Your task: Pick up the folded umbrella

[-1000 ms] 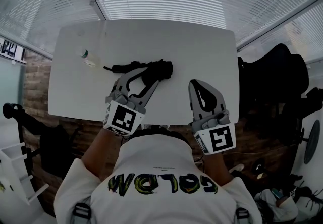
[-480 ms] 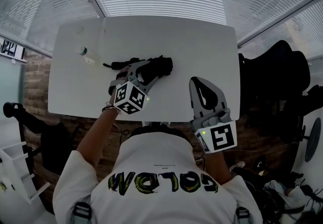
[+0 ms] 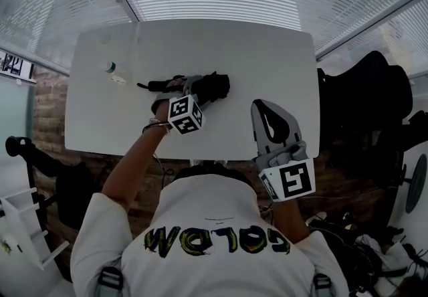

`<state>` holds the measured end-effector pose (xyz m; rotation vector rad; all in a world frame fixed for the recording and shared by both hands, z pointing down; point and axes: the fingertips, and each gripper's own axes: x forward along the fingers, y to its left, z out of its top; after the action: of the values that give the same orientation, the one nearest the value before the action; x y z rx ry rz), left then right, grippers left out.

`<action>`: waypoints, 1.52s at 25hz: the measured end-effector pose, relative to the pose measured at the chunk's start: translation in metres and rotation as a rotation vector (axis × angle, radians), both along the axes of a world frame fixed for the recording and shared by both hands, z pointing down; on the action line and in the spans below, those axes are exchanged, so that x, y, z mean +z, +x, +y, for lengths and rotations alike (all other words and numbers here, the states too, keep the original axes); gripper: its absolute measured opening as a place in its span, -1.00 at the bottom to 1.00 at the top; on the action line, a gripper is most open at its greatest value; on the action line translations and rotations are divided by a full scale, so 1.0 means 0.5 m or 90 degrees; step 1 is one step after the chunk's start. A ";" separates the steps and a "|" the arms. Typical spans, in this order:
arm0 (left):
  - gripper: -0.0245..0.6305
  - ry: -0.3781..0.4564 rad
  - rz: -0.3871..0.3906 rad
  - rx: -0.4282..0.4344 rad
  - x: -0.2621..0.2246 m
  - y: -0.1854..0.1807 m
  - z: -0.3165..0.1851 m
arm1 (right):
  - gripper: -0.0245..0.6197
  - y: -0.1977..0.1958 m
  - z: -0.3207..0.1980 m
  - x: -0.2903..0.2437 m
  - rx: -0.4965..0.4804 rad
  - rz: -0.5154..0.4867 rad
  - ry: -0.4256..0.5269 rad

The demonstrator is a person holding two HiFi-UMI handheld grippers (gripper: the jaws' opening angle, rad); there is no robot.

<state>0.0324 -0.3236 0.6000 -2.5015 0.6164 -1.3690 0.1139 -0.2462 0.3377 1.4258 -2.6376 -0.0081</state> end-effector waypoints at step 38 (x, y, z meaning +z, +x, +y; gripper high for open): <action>-0.20 -0.091 -0.162 0.020 0.164 -0.010 -0.048 | -0.89 0.010 -0.017 0.011 0.011 -0.003 -0.004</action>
<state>0.0275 -0.3474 0.6820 -2.3717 0.4379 -1.7387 0.1187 -0.2549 0.3430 1.4487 -2.6266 0.0065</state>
